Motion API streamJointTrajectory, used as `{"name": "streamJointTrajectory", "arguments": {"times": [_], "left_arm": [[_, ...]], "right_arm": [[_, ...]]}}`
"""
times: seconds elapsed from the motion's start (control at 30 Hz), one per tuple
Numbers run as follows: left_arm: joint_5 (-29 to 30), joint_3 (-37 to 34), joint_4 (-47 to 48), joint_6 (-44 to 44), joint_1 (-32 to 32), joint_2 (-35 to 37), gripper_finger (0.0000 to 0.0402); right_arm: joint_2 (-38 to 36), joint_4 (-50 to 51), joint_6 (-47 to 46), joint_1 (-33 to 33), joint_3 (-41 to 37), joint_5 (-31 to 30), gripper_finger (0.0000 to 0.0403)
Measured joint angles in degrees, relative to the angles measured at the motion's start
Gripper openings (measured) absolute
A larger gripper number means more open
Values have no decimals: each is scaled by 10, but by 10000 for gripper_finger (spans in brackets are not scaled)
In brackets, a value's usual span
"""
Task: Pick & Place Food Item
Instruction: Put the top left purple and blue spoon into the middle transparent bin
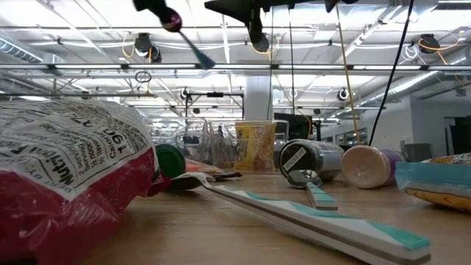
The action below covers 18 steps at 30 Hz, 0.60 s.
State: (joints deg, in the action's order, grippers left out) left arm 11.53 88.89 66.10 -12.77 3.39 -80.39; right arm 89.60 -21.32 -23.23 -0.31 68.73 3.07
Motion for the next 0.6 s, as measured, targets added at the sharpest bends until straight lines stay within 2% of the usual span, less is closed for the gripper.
{"name": "streamJointTrajectory", "arguments": {"times": [0.17, 0.33, 0.6], "left_arm": [[-15, 64, -2, 43, -8, -58, 3], [-15, 114, -3, 77, -8, -86, 3], [-20, 132, -3, 86, -8, -92, 3]], "right_arm": [[0, 15, 4, -1, 0, -4, 141], [0, 26, 7, -1, 0, -6, 141], [0, 32, 18, -1, 0, -18, 139]]}}
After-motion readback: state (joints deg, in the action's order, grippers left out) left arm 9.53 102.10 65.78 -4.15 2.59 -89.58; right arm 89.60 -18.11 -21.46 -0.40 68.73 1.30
